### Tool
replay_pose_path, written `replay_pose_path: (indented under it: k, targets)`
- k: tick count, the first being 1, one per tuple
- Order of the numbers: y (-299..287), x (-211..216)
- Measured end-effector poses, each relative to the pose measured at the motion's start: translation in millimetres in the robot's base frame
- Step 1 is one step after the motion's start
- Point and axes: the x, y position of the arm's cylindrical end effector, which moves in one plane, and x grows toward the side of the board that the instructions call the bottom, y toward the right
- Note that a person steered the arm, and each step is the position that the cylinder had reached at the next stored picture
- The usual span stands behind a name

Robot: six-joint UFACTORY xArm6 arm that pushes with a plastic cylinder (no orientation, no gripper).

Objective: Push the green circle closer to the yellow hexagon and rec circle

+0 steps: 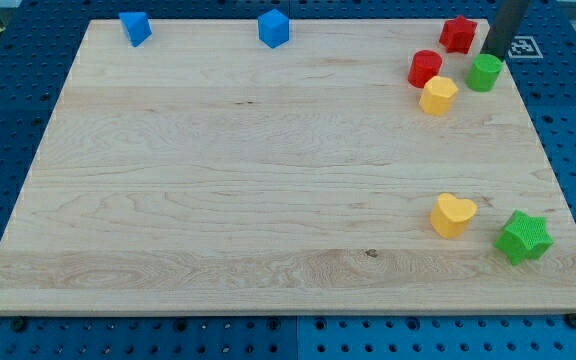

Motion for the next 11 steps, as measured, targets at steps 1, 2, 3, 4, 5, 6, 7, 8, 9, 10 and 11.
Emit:
replay_pose_path:
  k: [1, 2, 3, 4, 5, 6, 7, 8, 9, 10, 11]
  targets:
    - [10, 12]
    - [10, 36]
    - [3, 35]
    - [-21, 31]
    - [-38, 31]
    - [-47, 30]
    - [-47, 30]
    - [-47, 30]
    - [-46, 30]
    - [-43, 30]
    - [-40, 30]
